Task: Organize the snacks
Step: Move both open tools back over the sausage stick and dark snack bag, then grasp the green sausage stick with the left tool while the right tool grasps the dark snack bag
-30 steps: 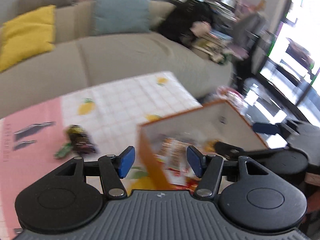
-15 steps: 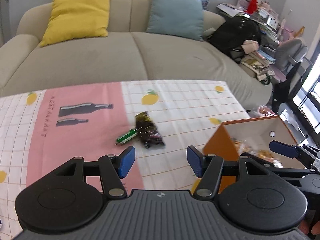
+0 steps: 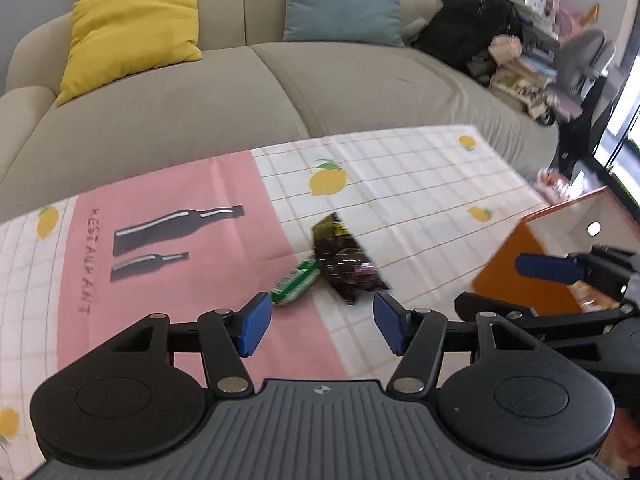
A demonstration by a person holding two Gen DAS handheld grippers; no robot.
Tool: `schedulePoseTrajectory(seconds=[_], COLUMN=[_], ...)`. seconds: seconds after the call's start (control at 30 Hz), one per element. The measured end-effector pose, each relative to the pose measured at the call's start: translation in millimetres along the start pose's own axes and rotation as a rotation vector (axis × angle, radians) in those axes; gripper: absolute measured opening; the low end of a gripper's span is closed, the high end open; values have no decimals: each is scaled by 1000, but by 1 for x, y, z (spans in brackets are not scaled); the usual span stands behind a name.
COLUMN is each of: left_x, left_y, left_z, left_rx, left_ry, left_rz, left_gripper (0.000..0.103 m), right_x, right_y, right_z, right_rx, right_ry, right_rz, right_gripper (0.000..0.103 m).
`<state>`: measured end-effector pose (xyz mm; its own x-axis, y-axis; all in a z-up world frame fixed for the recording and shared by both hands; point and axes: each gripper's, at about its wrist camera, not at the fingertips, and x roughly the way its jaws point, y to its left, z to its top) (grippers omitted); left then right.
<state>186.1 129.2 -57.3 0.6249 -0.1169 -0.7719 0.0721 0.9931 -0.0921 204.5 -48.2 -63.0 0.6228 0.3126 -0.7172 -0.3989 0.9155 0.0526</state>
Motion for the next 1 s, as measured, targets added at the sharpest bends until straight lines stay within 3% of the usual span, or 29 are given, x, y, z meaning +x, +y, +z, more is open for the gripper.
schedulePoseTrajectory(seconds=[0.23, 0.33, 0.63, 1.0], left_x=[43, 56, 80, 99], left_y=[24, 32, 49, 49], left_z=[10, 14, 21, 23], left_rx=[12, 11, 44, 69], left_ry=[87, 110, 149, 162], left_rz=[28, 43, 56, -12], left_gripper=[67, 60, 60, 60], right_x=[51, 73, 124, 144], right_y=[10, 16, 17, 13], right_z=[13, 17, 27, 30], right_rx=[-9, -31, -22, 22], right_ry=[67, 86, 146, 202], right_rz=[12, 10, 17, 63], right_gripper=[69, 69, 68, 43])
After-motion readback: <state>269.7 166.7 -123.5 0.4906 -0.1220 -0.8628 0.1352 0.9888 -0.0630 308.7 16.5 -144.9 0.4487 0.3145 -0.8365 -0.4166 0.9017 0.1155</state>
